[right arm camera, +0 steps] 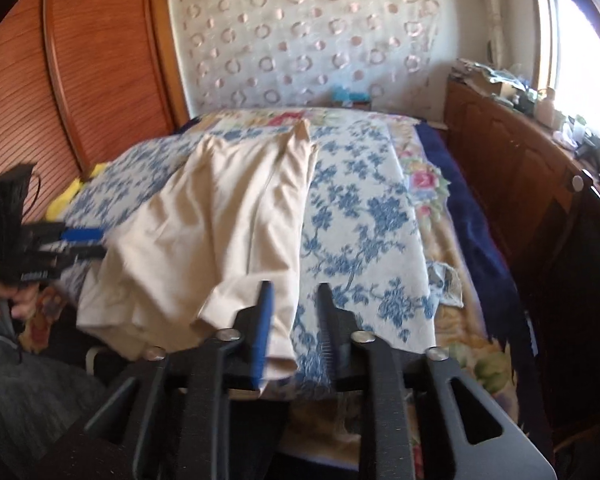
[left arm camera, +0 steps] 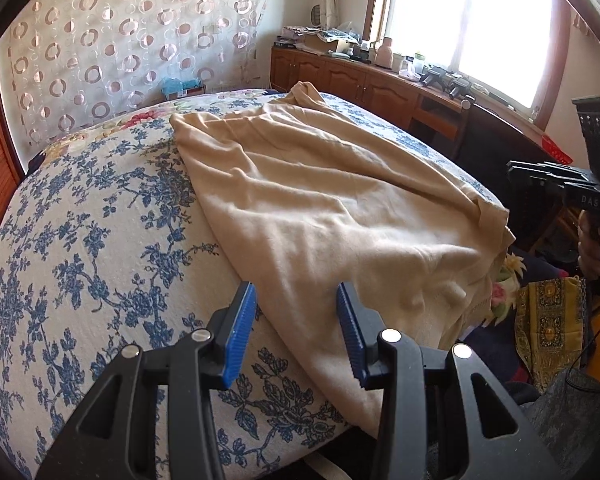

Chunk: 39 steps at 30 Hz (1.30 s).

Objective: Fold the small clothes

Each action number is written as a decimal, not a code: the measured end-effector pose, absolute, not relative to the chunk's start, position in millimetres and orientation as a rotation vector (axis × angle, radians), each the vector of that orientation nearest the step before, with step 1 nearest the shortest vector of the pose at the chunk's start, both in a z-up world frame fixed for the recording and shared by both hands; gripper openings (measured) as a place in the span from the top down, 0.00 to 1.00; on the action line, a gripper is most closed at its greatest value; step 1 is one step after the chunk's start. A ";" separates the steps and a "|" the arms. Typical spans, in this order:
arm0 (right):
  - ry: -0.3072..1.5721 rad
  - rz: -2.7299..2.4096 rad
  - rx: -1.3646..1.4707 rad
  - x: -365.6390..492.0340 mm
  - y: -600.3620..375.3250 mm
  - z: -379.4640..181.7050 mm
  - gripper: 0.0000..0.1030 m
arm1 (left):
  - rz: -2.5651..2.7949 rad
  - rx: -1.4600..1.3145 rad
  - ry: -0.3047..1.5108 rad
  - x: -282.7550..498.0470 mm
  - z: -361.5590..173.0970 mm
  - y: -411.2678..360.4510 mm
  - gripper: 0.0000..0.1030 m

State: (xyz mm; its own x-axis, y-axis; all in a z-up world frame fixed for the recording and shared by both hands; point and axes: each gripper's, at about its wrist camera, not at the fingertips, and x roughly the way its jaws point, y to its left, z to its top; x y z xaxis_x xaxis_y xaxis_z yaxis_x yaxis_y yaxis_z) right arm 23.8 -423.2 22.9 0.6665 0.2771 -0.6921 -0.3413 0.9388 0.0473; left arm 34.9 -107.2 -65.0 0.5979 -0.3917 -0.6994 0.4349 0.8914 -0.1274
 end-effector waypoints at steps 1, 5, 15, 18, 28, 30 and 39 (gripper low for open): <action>0.768 0.354 -0.081 26.1 -421.2 22.4 0.63 | -0.481 0.060 0.799 33.9 -66.0 -107.3 0.61; 0.785 0.397 -0.082 35.5 -397.9 10.0 0.62 | -0.482 0.059 0.813 29.9 -70.0 -105.0 0.61; 0.855 0.393 -0.126 48.7 -375.7 -14.7 0.63 | -0.486 0.047 0.829 29.5 -75.5 -104.3 0.61; 0.864 0.394 -0.124 45.5 -385.7 -15.0 0.96 | -0.487 0.050 0.828 28.4 -75.4 -105.3 0.61; 0.836 0.357 -0.049 30.8 -423.4 3.8 0.99 | -0.534 0.024 0.851 23.9 -75.6 -104.1 0.61; 0.843 0.364 -0.057 33.3 -417.9 -0.1 0.99 | -0.539 0.029 0.860 23.0 -77.3 -106.3 0.61; 0.818 0.364 -0.073 36.9 -410.0 1.0 0.98 | -0.582 0.030 0.880 19.9 -81.9 -113.9 0.73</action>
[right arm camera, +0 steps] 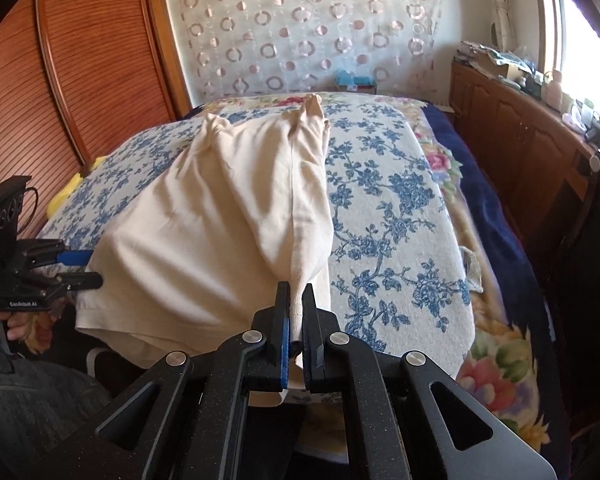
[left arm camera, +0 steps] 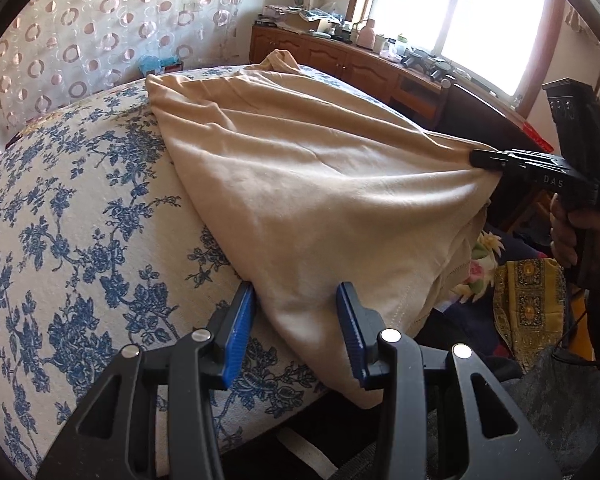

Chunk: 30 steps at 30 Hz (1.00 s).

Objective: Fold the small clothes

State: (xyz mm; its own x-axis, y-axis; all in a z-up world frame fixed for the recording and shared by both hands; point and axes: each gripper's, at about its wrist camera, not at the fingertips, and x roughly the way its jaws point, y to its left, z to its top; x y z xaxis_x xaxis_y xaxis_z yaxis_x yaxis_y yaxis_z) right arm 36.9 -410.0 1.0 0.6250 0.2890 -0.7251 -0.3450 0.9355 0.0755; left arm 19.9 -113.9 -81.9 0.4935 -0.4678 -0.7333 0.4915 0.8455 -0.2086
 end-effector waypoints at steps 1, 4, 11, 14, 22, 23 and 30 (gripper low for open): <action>0.816 0.368 -0.071 37.0 -410.4 1.5 0.97 | -0.600 0.027 0.880 18.8 -81.1 -114.2 1.00; 0.823 0.354 -0.088 37.8 -410.0 0.3 0.74 | -0.584 0.023 0.833 14.9 -70.3 -107.9 1.00; 0.862 0.352 -0.066 43.6 -411.1 -13.9 0.44 | -0.548 -0.017 0.813 17.6 -59.7 -83.9 1.00; 0.900 0.368 -0.054 46.6 -409.0 -24.8 0.44 | -0.544 -0.016 0.826 17.8 -65.4 -83.7 1.00; 0.912 0.411 -0.038 44.3 -399.3 -32.7 0.42 | -0.533 -0.010 0.827 20.4 -67.6 -87.3 1.00; 0.912 0.414 -0.043 44.3 -397.7 -33.1 0.43 | -0.533 -0.009 0.827 20.4 -67.9 -87.6 1.00; 0.908 0.476 -0.113 43.7 -378.4 -34.7 0.89 | -0.536 -0.021 0.822 21.2 -67.9 -87.4 1.00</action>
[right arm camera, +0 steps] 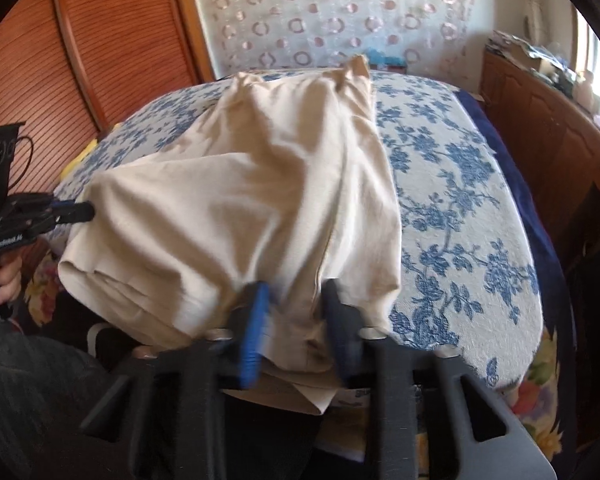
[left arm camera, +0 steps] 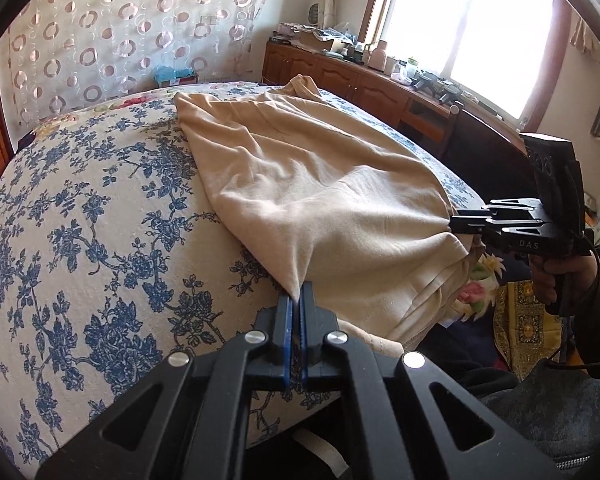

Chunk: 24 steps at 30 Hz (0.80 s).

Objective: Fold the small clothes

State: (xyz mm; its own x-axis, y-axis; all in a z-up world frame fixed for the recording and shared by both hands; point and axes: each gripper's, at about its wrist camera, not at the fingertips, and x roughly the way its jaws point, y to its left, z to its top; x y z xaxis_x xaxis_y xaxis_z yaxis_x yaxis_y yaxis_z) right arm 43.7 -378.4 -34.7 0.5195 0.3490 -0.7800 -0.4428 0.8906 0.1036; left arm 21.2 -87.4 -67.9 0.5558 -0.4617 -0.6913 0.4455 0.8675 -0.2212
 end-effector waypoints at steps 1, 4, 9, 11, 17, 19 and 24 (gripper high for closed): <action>0.912 0.485 -0.104 44.6 -379.7 -35.1 0.94 | -0.536 -0.024 0.819 21.1 -67.3 -87.6 1.00; 0.899 0.504 -0.085 45.4 -381.5 -33.0 0.97 | -0.540 -0.034 0.786 19.6 -60.0 -86.1 1.00; 0.798 0.532 -0.016 40.2 -388.9 -6.8 0.98 | -0.538 -0.066 0.715 28.2 -33.9 -79.7 1.00; 0.750 0.527 -0.003 44.0 -392.6 9.4 0.98 | -0.535 -0.079 0.683 36.4 -21.3 -77.3 1.00; 0.621 0.526 0.018 82.5 -394.5 55.7 0.98 | -0.514 -0.117 0.633 97.4 10.4 -66.9 1.00; 0.586 0.517 0.007 109.7 -388.9 71.7 0.98 | -0.492 -0.110 0.627 119.5 17.3 -66.4 1.00; 0.583 0.502 -0.046 185.7 -372.8 82.3 0.98 | -0.433 -0.094 0.647 187.2 18.2 -63.5 1.00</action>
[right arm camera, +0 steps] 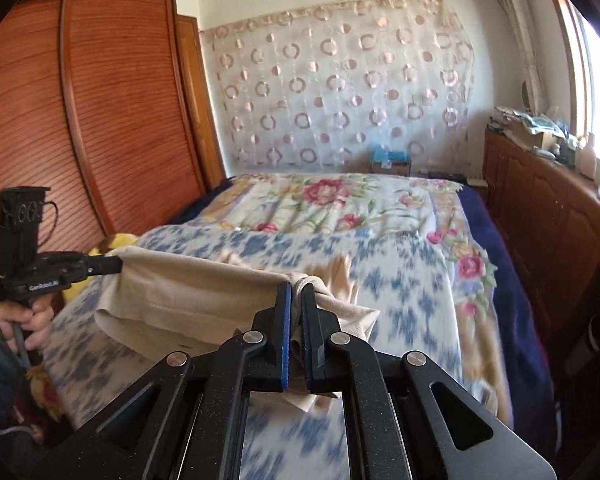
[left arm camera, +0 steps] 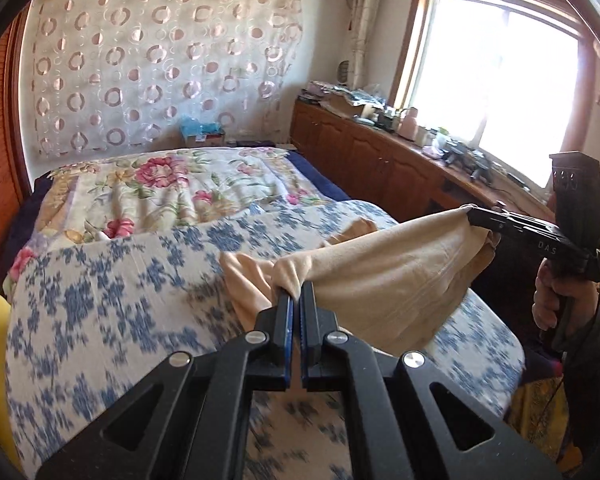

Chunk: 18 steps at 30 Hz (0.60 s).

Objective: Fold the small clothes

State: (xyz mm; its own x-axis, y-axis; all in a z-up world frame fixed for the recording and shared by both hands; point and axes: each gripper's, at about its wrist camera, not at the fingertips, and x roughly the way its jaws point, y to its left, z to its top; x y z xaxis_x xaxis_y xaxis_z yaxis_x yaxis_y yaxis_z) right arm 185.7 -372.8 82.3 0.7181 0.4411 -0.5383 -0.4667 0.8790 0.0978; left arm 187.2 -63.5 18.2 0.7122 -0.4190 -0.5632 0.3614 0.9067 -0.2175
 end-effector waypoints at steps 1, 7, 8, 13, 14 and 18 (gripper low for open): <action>0.594 0.497 -0.052 202.7 -369.1 79.5 0.98 | -0.421 -0.085 0.653 198.4 15.4 -63.8 1.00; 0.705 0.486 -0.047 291.7 -350.9 38.5 0.97 | -0.390 -0.093 0.713 251.8 -9.8 -58.8 0.99; 0.711 0.479 -0.043 298.0 -351.3 33.5 0.96 | -0.392 -0.086 0.719 255.3 -13.9 -58.3 0.98; 0.715 0.451 -0.028 314.9 -359.8 22.0 0.60 | -0.382 -0.035 0.723 253.7 -22.9 -53.5 0.55; 0.722 0.455 -0.019 312.1 -362.2 21.3 0.59 | -0.378 -0.021 0.737 252.6 -26.3 -51.0 0.54; 0.742 0.456 -0.015 290.7 -374.1 18.5 0.56 | -0.371 -0.014 0.784 236.9 -39.0 -37.3 0.51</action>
State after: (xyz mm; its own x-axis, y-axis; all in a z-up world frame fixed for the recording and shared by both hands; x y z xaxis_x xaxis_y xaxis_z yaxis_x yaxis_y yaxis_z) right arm 290.7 -374.1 18.5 0.6441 0.3954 -0.6548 -0.4059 0.9023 0.1455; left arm 236.9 -37.3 -39.0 0.6471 -0.3310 -0.6868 0.3210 0.9354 -0.1483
